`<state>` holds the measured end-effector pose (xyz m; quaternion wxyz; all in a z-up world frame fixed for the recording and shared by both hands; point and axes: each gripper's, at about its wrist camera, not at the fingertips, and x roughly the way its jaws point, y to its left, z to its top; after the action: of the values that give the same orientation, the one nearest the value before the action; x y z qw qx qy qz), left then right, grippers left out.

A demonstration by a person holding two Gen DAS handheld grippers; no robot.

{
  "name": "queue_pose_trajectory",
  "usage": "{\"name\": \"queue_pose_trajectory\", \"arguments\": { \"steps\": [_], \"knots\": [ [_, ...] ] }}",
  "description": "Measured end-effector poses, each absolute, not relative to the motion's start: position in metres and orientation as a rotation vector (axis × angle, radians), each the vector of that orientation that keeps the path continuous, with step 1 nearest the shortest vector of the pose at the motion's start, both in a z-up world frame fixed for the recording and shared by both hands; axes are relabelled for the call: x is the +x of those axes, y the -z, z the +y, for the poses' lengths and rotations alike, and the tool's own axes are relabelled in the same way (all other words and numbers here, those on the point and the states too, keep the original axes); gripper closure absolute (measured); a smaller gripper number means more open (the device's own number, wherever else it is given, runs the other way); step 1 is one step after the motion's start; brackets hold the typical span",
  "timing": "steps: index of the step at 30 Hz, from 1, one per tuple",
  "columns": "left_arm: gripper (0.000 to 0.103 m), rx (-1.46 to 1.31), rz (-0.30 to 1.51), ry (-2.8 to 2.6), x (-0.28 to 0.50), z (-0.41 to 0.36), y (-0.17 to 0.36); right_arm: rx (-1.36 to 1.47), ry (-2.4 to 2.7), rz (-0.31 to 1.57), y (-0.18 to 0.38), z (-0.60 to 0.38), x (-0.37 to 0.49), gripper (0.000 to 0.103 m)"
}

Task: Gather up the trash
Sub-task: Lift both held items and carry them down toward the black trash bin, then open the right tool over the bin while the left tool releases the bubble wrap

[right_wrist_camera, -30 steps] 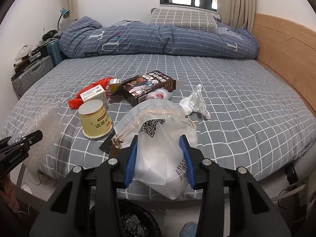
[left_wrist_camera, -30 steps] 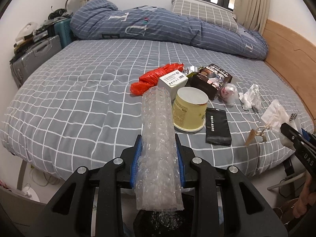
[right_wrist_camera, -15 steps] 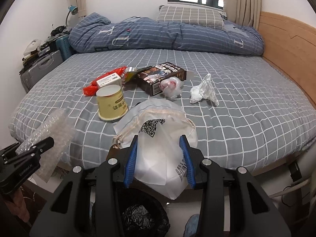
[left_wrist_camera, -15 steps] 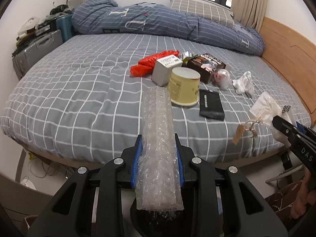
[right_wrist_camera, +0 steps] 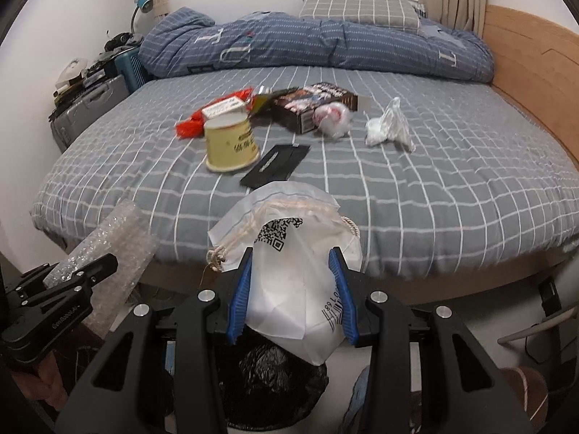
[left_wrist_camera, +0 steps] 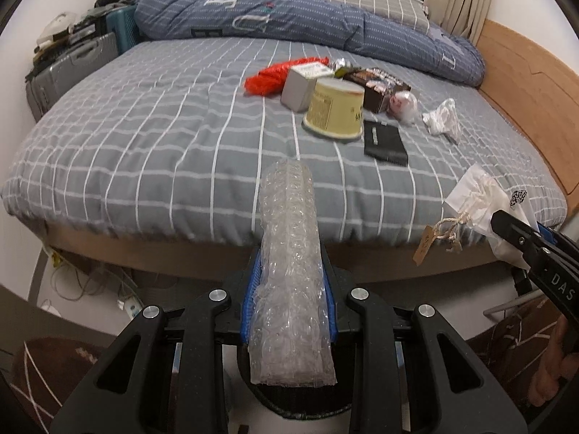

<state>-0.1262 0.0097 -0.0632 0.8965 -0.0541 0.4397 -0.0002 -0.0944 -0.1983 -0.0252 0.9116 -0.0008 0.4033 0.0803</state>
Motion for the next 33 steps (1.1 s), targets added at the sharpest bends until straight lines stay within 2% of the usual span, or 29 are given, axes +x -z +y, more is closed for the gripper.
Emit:
{"name": "queue_pose_trajectory", "arguments": {
  "steps": [15,33],
  "knots": [
    [0.075,-0.105,1.018,-0.018,-0.161,0.007,0.099,0.028,-0.216,0.980,0.066,-0.185,-0.128,0.064],
    [0.076,-0.133,1.167,-0.013,-0.136,0.014,0.171,-0.005,-0.233,1.209,0.166,-0.168,-0.100,0.064]
  ]
}}
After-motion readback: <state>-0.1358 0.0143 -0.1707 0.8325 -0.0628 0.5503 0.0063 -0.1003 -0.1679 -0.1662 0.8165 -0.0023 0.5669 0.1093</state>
